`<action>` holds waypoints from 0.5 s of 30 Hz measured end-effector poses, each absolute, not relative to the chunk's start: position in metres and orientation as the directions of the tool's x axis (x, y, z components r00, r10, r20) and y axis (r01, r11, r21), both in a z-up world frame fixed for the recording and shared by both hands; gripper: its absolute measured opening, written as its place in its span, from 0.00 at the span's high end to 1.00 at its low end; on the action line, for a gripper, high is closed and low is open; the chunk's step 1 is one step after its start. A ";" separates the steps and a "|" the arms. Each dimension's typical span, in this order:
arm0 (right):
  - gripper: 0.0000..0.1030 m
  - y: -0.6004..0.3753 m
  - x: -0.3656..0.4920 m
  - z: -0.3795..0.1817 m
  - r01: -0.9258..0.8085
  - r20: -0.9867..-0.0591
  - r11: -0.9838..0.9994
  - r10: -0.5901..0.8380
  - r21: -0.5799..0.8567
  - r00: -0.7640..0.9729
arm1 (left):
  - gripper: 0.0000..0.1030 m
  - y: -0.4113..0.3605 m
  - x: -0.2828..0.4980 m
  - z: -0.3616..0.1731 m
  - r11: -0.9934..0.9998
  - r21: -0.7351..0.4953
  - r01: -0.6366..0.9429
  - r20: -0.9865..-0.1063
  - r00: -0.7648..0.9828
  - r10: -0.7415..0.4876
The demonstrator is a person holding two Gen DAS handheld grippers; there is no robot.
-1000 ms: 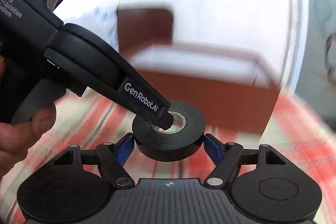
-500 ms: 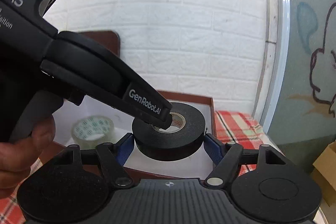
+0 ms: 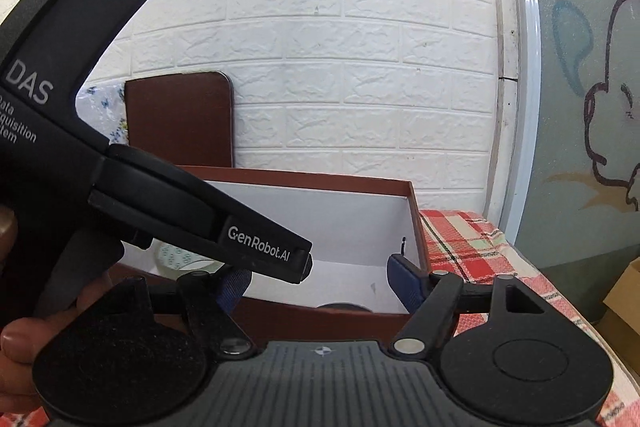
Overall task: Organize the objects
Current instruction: 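Carry the black tape roll into the brown box and release it, then grasp the green box with the right gripper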
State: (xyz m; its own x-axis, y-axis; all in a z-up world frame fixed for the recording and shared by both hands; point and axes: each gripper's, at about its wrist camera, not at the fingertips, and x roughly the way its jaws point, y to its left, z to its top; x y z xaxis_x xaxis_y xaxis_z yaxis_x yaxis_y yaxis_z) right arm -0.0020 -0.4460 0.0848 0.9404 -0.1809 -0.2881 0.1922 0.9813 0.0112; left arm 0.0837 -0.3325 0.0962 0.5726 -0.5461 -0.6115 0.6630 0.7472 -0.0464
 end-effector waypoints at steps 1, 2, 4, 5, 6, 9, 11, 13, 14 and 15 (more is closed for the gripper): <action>0.30 -0.442 -0.007 0.086 0.190 -0.285 0.982 -0.177 0.018 0.942 | 0.54 -0.327 0.078 0.097 0.747 -0.035 0.663 -0.607 0.580 -0.543; 0.29 -0.440 -0.007 0.083 0.185 -0.284 0.982 -0.170 0.029 0.944 | 0.53 -0.320 0.072 0.099 0.749 -0.027 0.662 -0.606 0.585 -0.539; 0.28 -0.430 -0.014 0.083 0.176 -0.284 0.983 -0.157 0.044 0.946 | 0.52 -0.304 0.062 0.101 0.755 -0.024 0.655 -0.602 0.594 -0.534; 0.27 -0.422 -0.018 0.082 0.179 -0.293 0.983 -0.160 0.038 0.943 | 0.53 -0.293 0.058 0.104 0.768 -0.017 0.641 -0.585 0.616 -0.527; 0.26 -0.414 -0.019 0.081 0.182 -0.306 0.983 -0.165 0.027 0.938 | 0.51 -0.283 0.054 0.107 0.780 -0.005 0.625 -0.571 0.639 -0.515; 0.27 -0.395 -0.018 0.070 0.128 -0.364 0.991 -0.107 0.032 0.925 | 0.50 -0.244 0.049 0.115 0.810 -0.023 0.586 -0.546 0.671 -0.502; 0.27 -0.378 -0.014 0.065 0.094 -0.405 0.994 -0.066 0.051 0.912 | 0.50 -0.213 0.046 0.115 0.833 -0.029 0.553 -0.529 0.698 -0.482; 0.33 -0.361 -0.008 0.060 0.051 -0.434 0.995 -0.011 0.082 0.901 | 0.50 -0.178 0.044 0.108 0.865 -0.015 0.502 -0.522 0.733 -0.435; 0.39 -0.351 -0.004 0.058 0.024 -0.451 0.995 0.023 0.098 0.892 | 0.50 -0.159 0.045 0.101 0.881 -0.013 0.472 -0.531 0.744 -0.406; 0.41 -0.339 0.001 0.056 -0.004 -0.466 0.994 0.053 0.106 0.883 | 0.50 -0.138 0.046 0.093 0.898 -0.014 0.440 -0.544 0.750 -0.376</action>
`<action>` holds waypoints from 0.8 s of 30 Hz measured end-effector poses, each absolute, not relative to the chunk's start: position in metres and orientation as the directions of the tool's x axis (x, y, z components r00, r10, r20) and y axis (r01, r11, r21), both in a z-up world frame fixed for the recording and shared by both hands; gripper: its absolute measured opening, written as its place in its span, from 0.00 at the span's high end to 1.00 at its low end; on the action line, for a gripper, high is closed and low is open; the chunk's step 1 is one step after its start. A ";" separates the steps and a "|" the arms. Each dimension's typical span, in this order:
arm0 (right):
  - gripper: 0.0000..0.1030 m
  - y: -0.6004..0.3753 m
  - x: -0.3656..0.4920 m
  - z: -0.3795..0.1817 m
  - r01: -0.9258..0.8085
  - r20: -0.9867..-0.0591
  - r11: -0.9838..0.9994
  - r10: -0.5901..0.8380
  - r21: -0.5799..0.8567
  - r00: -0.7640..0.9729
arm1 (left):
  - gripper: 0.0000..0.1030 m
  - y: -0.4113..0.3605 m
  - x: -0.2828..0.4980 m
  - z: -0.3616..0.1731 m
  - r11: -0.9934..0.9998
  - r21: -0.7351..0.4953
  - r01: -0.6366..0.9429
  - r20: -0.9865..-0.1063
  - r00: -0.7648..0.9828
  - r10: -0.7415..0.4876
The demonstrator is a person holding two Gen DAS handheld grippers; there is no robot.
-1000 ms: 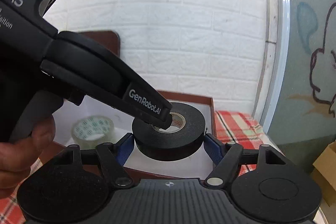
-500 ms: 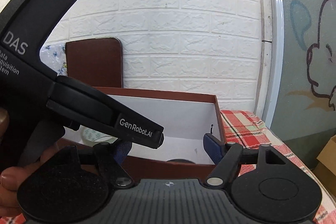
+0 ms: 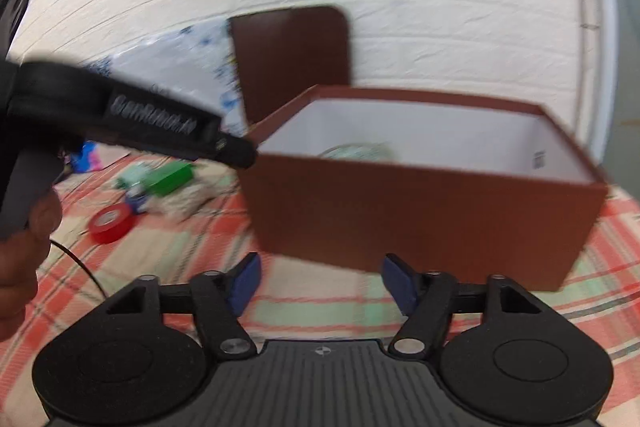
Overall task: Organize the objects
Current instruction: 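Grasp the green box with the right gripper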
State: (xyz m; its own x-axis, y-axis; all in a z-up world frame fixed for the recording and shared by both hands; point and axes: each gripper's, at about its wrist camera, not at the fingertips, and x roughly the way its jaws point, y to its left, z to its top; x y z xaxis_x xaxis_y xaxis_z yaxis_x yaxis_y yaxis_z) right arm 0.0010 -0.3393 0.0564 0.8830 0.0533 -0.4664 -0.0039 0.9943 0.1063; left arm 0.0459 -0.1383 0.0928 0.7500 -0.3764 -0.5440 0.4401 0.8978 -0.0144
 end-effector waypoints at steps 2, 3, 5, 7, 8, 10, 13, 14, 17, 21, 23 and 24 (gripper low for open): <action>0.46 -0.319 0.010 0.054 -0.057 -0.490 0.993 0.100 0.103 0.866 | 0.50 -0.094 0.050 0.072 0.933 -0.001 0.360 -0.572 0.765 -0.296; 0.47 -0.307 0.015 0.054 -0.083 -0.503 0.992 0.121 0.098 0.856 | 0.50 -0.072 0.054 0.061 0.950 0.017 0.311 -0.588 0.772 -0.242; 0.47 -0.288 0.026 0.054 -0.127 -0.516 0.987 0.158 0.094 0.842 | 0.50 -0.027 0.060 0.038 0.978 0.029 0.206 -0.618 0.773 -0.144; 0.47 -0.269 0.041 0.057 -0.171 -0.521 0.982 0.185 0.075 0.833 | 0.50 0.016 0.069 0.018 0.995 0.032 0.094 -0.635 0.770 -0.052; 0.47 -0.258 0.051 0.059 -0.191 -0.518 0.980 0.194 0.059 0.833 | 0.50 0.035 0.072 0.007 0.999 0.037 0.035 -0.639 0.769 -0.003; 0.40 -0.242 0.074 0.064 -0.215 -0.502 0.976 0.199 0.026 0.842 | 0.41 0.065 0.072 -0.007 0.999 0.027 -0.026 -0.576 0.816 0.037; 0.32 -0.221 0.117 0.071 -0.211 -0.483 0.977 0.201 0.034 0.852 | 0.39 0.082 0.071 -0.011 0.998 -0.055 -0.035 -0.538 0.843 0.000; 0.30 -0.217 0.131 0.073 -0.201 -0.484 0.979 0.198 0.046 0.853 | 0.39 0.077 0.071 -0.011 0.999 -0.039 -0.033 -0.537 0.844 0.007; 0.23 -0.202 0.167 0.071 -0.206 -0.477 0.977 0.206 0.054 0.854 | 0.38 0.075 0.069 -0.010 0.999 -0.034 -0.014 -0.531 0.848 -0.006; 0.22 -0.184 0.196 0.065 -0.264 -0.518 0.964 0.210 -0.033 0.829 | 0.36 0.078 0.069 -0.012 0.997 -0.074 -0.008 -0.527 0.849 -0.032; 0.20 -0.178 0.204 0.061 -0.306 -0.525 0.950 0.226 -0.070 0.821 | 0.33 0.078 0.069 -0.012 0.997 -0.082 -0.001 -0.526 0.849 -0.042; 0.22 -0.176 0.207 0.061 -0.322 -0.529 0.943 0.230 -0.087 0.817 | 0.33 0.079 0.069 -0.012 0.996 -0.088 0.001 -0.525 0.850 -0.048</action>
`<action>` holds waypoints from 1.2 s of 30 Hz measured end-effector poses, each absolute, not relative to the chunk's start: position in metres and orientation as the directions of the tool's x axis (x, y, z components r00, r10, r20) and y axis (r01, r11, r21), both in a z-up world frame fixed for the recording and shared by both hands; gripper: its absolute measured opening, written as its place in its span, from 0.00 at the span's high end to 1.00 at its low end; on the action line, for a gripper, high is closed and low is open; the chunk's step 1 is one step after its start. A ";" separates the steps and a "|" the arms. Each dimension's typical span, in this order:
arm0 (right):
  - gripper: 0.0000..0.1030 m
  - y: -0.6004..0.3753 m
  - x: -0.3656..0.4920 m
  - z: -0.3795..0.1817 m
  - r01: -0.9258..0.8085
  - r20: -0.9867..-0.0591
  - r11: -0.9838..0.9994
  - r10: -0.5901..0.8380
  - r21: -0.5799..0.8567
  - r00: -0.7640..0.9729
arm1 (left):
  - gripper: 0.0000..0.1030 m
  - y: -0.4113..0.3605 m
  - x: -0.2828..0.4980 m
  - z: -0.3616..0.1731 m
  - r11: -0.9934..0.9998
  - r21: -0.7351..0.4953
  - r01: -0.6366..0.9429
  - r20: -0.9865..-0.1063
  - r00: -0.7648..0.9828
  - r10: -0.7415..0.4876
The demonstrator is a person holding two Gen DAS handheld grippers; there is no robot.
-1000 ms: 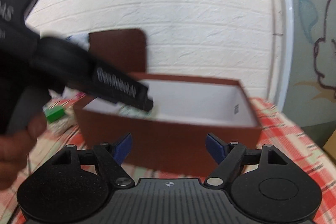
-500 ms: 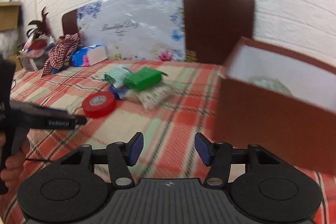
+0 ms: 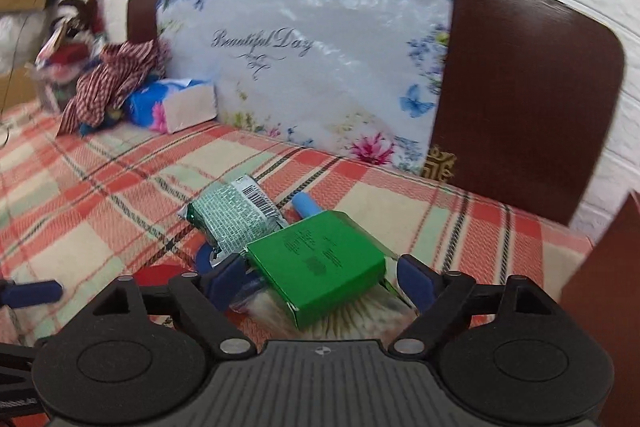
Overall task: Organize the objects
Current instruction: 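Grasp the green box with the right gripper, then carry the green box into the brown box and release it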
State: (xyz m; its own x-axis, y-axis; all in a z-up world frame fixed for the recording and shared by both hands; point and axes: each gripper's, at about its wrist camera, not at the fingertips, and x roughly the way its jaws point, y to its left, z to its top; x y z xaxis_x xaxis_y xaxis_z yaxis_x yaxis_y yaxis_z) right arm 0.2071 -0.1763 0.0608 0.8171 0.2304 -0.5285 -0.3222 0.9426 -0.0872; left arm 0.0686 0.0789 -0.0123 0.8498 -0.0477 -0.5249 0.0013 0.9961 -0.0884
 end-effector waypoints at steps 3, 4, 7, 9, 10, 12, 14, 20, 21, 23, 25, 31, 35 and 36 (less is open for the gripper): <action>0.34 -0.178 0.216 0.058 -0.354 -0.551 0.932 0.258 -0.073 0.793 | 0.33 0.080 0.069 -0.013 0.995 -0.097 0.003 -0.523 0.851 -0.054; 0.35 -0.179 0.214 0.058 -0.358 -0.548 0.931 0.261 -0.075 0.795 | 0.33 0.080 0.069 -0.013 0.995 -0.099 0.004 -0.523 0.851 -0.055; 0.37 -0.178 0.200 0.061 -0.353 -0.531 0.928 0.241 -0.118 0.812 | 0.33 0.080 0.069 -0.013 0.995 -0.099 0.005 -0.522 0.851 -0.056; 0.37 -0.183 0.181 0.067 -0.344 -0.504 0.931 0.241 -0.120 0.829 | 0.33 0.080 0.069 -0.012 0.995 -0.098 0.005 -0.522 0.851 -0.056; 0.37 -0.185 0.167 0.070 -0.337 -0.488 0.934 0.240 -0.120 0.839 | 0.33 0.080 0.069 -0.012 0.995 -0.098 0.005 -0.522 0.851 -0.056; 0.37 -0.193 0.137 0.074 -0.342 -0.473 0.933 0.254 -0.109 0.844 | 0.33 0.079 0.069 -0.012 0.995 -0.095 0.005 -0.523 0.851 -0.054; 0.36 -0.204 0.104 0.072 -0.353 -0.484 0.931 0.270 -0.088 0.833 | 0.33 0.078 0.069 -0.012 0.996 -0.090 0.004 -0.524 0.850 -0.051; 0.31 -0.251 0.031 0.041 -0.292 -0.609 0.949 0.163 -0.117 0.776 | 0.30 0.072 0.070 -0.011 0.999 -0.047 0.018 -0.540 0.841 -0.040; 0.29 -0.260 0.023 0.037 -0.242 -0.617 0.963 0.120 -0.118 0.778 | 0.31 0.068 0.070 -0.010 0.999 -0.025 0.022 -0.548 0.836 -0.032; 0.29 -0.276 0.008 0.035 -0.195 -0.627 0.979 0.117 -0.057 0.770 | 0.40 0.058 0.067 -0.001 0.998 -0.015 0.059 -0.575 0.816 -0.057; 0.29 -0.284 -0.005 0.034 -0.178 -0.622 0.984 0.133 -0.011 0.771 | 0.46 0.043 0.060 0.015 0.980 -0.122 0.154 -0.588 0.785 -0.197; 0.32 -0.274 0.000 0.030 -0.211 -0.586 0.977 0.174 0.005 0.792 | 0.46 -0.047 0.060 0.044 0.876 -0.246 0.415 -0.626 0.622 -0.470; 0.43 -0.267 0.027 0.027 -0.216 -0.587 0.976 0.191 0.027 0.787 | 0.48 -0.086 0.071 0.017 0.853 -0.257 0.455 -0.721 0.497 -0.482; 0.44 -0.266 0.035 0.023 -0.230 -0.601 0.971 0.219 0.059 0.769 | 0.55 -0.085 0.069 0.014 0.846 -0.286 0.451 -0.700 0.504 -0.506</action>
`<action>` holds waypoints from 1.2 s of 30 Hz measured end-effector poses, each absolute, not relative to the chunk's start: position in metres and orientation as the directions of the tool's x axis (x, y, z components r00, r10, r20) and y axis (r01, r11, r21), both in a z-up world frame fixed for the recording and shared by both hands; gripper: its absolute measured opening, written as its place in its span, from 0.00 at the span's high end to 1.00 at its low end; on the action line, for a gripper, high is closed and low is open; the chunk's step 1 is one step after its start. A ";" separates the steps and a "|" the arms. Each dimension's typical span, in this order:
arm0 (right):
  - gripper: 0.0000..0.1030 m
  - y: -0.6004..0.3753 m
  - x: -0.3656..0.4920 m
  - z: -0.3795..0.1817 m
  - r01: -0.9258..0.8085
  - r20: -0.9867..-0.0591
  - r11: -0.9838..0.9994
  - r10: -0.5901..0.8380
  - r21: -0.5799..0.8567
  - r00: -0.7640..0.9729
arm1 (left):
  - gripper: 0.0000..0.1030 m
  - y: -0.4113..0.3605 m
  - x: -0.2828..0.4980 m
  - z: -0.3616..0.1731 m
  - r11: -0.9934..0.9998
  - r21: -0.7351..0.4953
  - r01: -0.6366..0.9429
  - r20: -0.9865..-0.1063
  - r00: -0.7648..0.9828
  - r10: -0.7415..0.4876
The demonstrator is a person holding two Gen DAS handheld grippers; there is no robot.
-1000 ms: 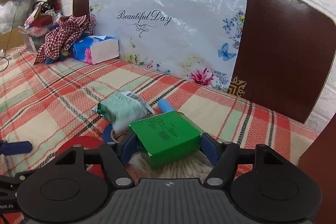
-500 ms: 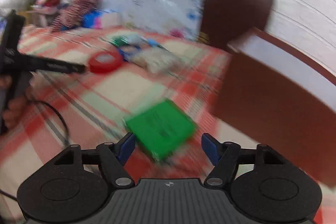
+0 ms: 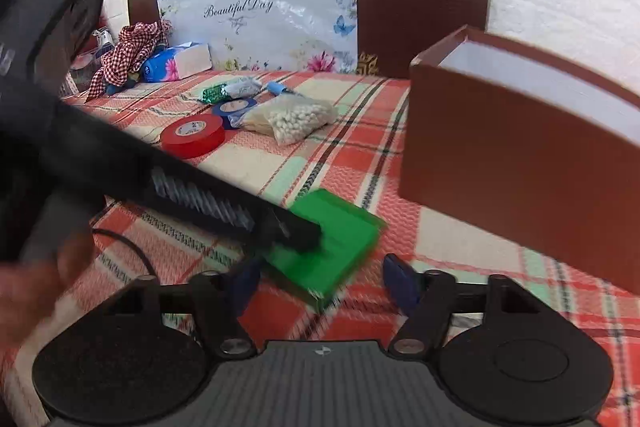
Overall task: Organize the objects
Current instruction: 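Carry the green box into the brown box and release it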
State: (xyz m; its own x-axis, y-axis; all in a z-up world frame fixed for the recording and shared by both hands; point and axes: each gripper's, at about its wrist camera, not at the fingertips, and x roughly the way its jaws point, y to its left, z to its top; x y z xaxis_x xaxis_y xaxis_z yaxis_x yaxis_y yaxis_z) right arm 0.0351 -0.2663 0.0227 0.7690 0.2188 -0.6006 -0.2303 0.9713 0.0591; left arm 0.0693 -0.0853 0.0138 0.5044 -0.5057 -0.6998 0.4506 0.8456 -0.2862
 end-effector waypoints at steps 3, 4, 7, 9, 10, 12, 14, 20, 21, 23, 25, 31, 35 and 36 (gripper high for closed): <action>0.46 -0.263 0.035 0.025 -0.229 -0.586 0.971 0.221 0.063 0.780 | 0.58 -0.088 0.068 0.024 0.853 -0.276 0.442 -0.706 0.509 -0.492; 0.46 -0.264 0.030 0.029 -0.231 -0.565 0.971 0.224 0.061 0.794 | 0.58 -0.088 0.064 0.034 0.849 -0.269 0.455 -0.698 0.515 -0.497; 0.46 -0.270 0.010 0.053 -0.224 -0.459 0.974 0.209 0.023 0.863 | 0.58 -0.093 0.055 0.069 0.826 -0.260 0.500 -0.642 0.549 -0.535; 0.46 -0.278 0.002 0.070 -0.187 -0.386 0.982 0.163 -0.026 0.908 | 0.58 -0.106 0.055 0.092 0.804 -0.248 0.541 -0.596 0.569 -0.567; 0.46 -0.284 0.001 0.078 -0.161 -0.357 0.986 0.135 -0.043 0.924 | 0.58 -0.116 0.057 0.101 0.793 -0.243 0.558 -0.578 0.573 -0.581; 0.46 -0.302 0.003 0.091 -0.107 -0.317 0.993 0.086 -0.048 0.944 | 0.58 -0.137 0.065 0.115 0.768 -0.230 0.597 -0.548 0.573 -0.609; 0.46 -0.324 0.008 0.099 -0.059 -0.302 0.998 0.046 -0.034 0.952 | 0.58 -0.163 0.076 0.121 0.743 -0.224 0.631 -0.535 0.558 -0.635; 0.46 -0.381 0.029 0.101 0.074 -0.300 0.997 -0.073 -0.011 0.951 | 0.57 -0.238 0.108 0.123 0.692 -0.195 0.695 -0.528 0.520 -0.671; 0.46 -0.389 0.036 0.097 0.098 -0.307 0.995 -0.095 -0.008 0.947 | 0.52 -0.249 0.111 0.119 0.699 -0.171 0.694 -0.537 0.529 -0.657; 0.38 -0.399 0.048 0.089 0.182 -0.346 0.983 -0.177 -0.019 0.921 | 0.47 -0.265 0.119 0.110 0.741 -0.111 0.662 -0.576 0.565 -0.591; 0.38 -0.408 0.046 0.084 0.198 -0.351 0.980 -0.176 0.029 0.920 | 0.46 -0.268 0.119 0.103 0.757 -0.104 0.645 -0.594 0.571 -0.567; 0.38 -0.399 0.020 0.081 0.210 -0.294 0.974 -0.177 0.083 0.939 | 0.45 -0.239 0.106 0.105 0.779 -0.118 0.616 -0.579 0.595 -0.558; 0.38 -0.380 0.001 0.088 0.174 -0.275 0.978 -0.138 0.111 0.951 | 0.45 -0.199 0.084 0.109 0.798 -0.129 0.588 -0.541 0.633 -0.554; 0.38 -0.372 0.001 0.091 0.147 -0.280 0.982 -0.110 0.117 0.954 | 0.45 -0.186 0.078 0.108 0.807 -0.135 0.575 -0.535 0.643 -0.548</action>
State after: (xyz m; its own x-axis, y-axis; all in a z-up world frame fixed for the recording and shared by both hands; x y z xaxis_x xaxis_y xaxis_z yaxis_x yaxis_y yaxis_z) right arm 0.0010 -0.3723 0.0911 0.9538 -0.1096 -0.2798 0.1473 0.9821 0.1172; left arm 0.0777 -0.1860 0.1078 0.6431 -0.5480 -0.5349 0.5752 0.8068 -0.1350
